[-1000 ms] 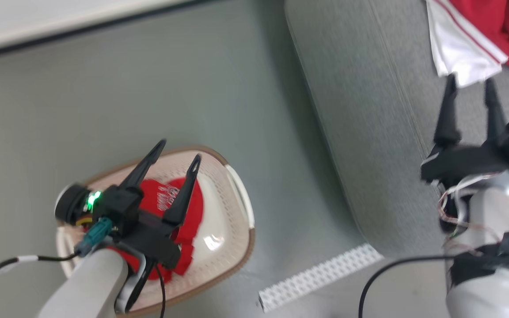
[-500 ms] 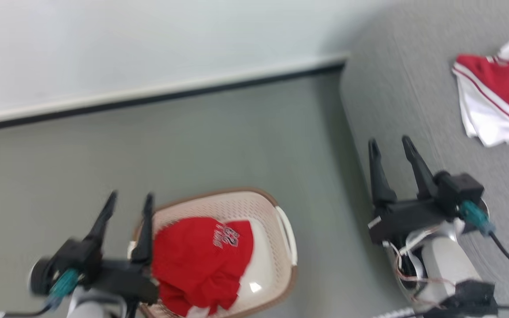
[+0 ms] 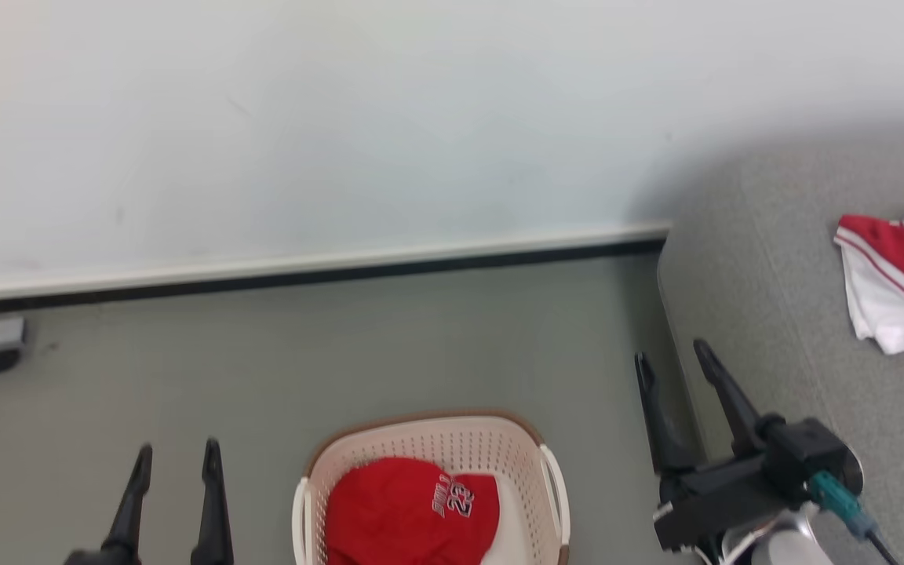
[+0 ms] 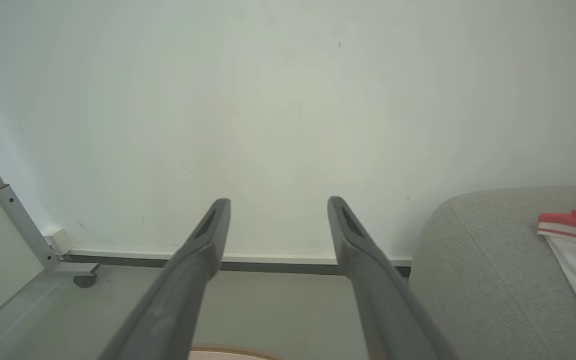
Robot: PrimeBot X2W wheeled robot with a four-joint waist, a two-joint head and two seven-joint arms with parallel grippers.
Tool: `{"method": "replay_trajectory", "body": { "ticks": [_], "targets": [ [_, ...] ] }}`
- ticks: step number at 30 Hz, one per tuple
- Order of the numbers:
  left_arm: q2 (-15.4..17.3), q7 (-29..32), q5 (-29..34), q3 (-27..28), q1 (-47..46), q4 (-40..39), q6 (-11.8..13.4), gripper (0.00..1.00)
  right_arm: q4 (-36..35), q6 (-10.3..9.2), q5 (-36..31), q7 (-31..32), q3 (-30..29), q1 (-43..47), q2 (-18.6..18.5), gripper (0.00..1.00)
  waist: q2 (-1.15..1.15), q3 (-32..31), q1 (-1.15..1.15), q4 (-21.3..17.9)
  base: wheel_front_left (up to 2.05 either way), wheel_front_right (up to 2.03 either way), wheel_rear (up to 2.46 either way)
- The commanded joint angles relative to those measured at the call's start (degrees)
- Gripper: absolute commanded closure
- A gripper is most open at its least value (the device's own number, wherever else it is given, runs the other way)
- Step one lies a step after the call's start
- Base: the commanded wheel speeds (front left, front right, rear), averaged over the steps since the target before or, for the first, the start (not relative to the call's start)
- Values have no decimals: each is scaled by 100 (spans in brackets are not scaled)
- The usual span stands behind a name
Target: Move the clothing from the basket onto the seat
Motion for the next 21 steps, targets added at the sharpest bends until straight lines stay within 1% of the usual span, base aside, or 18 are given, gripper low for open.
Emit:
{"method": "replay_trajectory", "body": {
  "ticks": [1, 6, 11, 16, 21],
  "targets": [
    [-34, -26, 120, 97, 251, -50, -80, 0, -74, -2, -1, -25, 11, 223, -51, 0, 1, -442, 1, 169, 0, 0, 0],
    [-185, -26, 377, 310, 589, -224, -373, 0, -327, -2, 52, -25, -87, 613, -20, 0, 1, -649, 1, 175, 0, 0, 0],
    [-276, -26, 525, 373, 839, -301, -640, 0, -440, -2, -10, -25, -122, 968, -2, 0, 1, -769, 1, 173, 0, 0, 0],
    [-365, -26, 704, 377, 1024, -368, -783, 0, -466, -2, -4, -25, -95, 1273, 60, 0, 1, -855, 1, 141, 0, 0, 0],
    [-404, -26, 853, 376, 1124, -375, -814, 0, -465, -2, 11, -25, -66, 1455, 106, 0, 1, -899, 1, 97, 0, 0, 0]
  ]
}}
